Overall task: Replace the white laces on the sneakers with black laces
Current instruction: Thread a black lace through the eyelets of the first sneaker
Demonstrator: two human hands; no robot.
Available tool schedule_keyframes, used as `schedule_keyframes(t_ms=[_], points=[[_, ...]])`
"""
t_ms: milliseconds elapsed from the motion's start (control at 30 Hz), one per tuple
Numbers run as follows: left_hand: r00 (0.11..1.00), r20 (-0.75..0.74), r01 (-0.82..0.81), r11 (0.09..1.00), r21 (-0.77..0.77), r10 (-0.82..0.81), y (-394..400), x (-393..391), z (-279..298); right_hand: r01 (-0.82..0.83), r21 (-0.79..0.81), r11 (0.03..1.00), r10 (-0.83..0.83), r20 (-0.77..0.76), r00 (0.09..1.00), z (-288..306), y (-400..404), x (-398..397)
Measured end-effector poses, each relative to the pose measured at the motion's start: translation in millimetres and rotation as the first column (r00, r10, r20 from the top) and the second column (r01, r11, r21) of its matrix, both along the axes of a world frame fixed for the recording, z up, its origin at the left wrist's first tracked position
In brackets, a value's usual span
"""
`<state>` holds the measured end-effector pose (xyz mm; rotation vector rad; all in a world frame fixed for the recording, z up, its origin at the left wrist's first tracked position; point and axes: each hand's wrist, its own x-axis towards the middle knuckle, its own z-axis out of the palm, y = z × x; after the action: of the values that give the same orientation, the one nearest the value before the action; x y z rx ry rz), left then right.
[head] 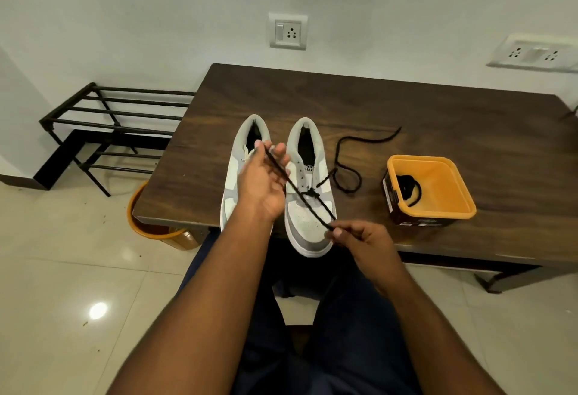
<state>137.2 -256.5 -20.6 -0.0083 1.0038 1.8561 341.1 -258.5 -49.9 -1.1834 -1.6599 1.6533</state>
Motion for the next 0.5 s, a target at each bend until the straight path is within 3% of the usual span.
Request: schedule_keyframes(t_ms=[100,200,267,333,433,500], points=[[0.957,-0.289,0.01,1.0,-0.021,-0.016,-10.7,2.4,19.3,0.169,0.034,0.985,-0.169,-0.019,0.986,1.5,3.7,-5.6],[0.706,-0.618,0.326,0.933,-0.149,-0.345,-31.2,26.3,14.5,0.223,-0.195,0.955,-0.256,-0.163,0.953,19.8,14.9,-23.3],[0.562,-0.659,0.437,0.856,-0.276,-0.5,-42.1,43.1,0.3,0.154,-0.347,0.925,-0.239,-0.218,0.946,29.4,19.8,-37.3],[0.583,-0.631,0.405,0.857,-0.32,-0.511,-47.9,53.0,-12.9,0.17,-0.457,0.873,-0.336,-0.311,0.889,35.0,24.3,-47.8],[0.747,-0.509,0.259,0.892,-0.371,-0.428,-50.8,58.0,-27.1,0.253,-0.624,0.739,-0.576,-0.392,0.717,38.7,32.2,-53.4],[0.819,-0.424,0.223,0.895,-0.386,-0.387,-50.6,59.0,-30.7,0.273,-0.629,0.728,-0.587,-0.365,0.723,36.2,30.0,-57.4]])
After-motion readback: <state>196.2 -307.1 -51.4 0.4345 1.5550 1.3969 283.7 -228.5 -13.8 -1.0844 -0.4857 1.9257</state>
